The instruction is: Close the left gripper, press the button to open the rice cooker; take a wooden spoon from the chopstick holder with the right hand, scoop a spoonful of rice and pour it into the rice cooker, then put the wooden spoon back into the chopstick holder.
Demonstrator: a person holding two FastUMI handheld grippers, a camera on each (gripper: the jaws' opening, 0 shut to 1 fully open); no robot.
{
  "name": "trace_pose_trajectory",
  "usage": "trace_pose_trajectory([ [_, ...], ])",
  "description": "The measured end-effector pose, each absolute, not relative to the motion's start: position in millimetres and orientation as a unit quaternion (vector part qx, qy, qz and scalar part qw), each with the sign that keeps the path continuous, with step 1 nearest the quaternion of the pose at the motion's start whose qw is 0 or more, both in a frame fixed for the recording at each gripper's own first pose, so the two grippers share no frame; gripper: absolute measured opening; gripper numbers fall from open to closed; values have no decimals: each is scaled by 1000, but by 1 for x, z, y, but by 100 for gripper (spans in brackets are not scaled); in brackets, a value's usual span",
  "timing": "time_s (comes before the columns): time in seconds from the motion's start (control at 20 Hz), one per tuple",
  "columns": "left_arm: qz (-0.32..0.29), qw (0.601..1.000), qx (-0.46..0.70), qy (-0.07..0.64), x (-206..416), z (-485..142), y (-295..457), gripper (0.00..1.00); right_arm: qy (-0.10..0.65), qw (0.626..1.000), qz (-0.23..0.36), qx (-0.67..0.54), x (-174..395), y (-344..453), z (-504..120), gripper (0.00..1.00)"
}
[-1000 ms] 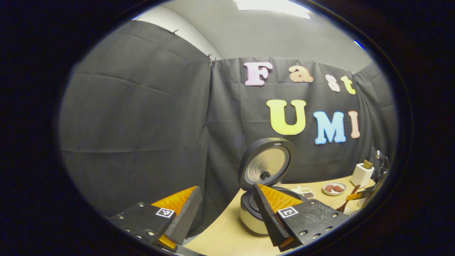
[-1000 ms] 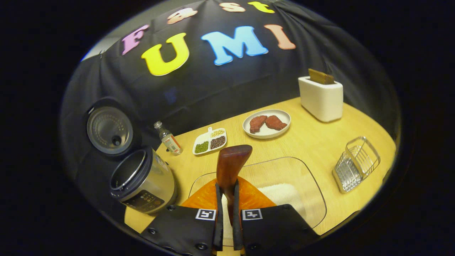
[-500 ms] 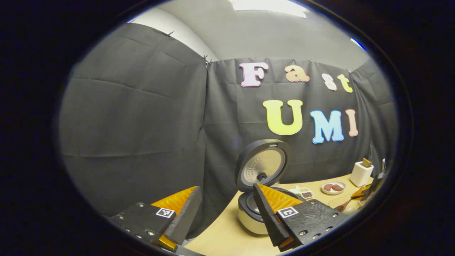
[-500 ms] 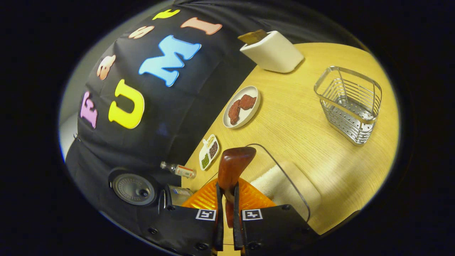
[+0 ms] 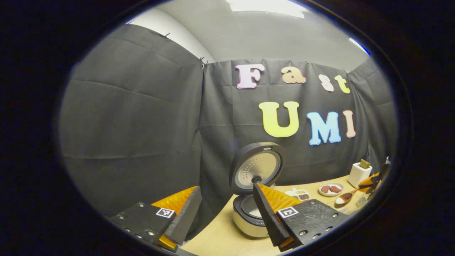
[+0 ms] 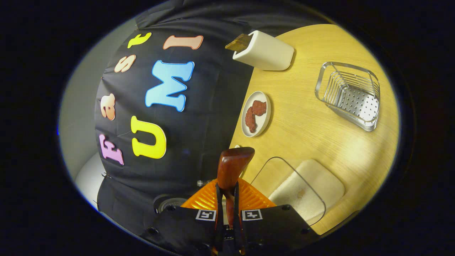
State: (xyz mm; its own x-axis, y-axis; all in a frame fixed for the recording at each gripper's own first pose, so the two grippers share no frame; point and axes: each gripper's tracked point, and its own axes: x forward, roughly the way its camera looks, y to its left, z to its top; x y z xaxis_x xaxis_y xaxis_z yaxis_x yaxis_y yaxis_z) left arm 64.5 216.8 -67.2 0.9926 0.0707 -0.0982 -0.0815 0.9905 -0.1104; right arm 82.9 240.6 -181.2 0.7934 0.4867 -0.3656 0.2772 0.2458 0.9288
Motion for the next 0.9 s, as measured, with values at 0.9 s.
trace_pose_trajectory([
  [0.9,128,990,-32,55,15,-78,306,89,336,654,217,642,110,437,-101,12],
])
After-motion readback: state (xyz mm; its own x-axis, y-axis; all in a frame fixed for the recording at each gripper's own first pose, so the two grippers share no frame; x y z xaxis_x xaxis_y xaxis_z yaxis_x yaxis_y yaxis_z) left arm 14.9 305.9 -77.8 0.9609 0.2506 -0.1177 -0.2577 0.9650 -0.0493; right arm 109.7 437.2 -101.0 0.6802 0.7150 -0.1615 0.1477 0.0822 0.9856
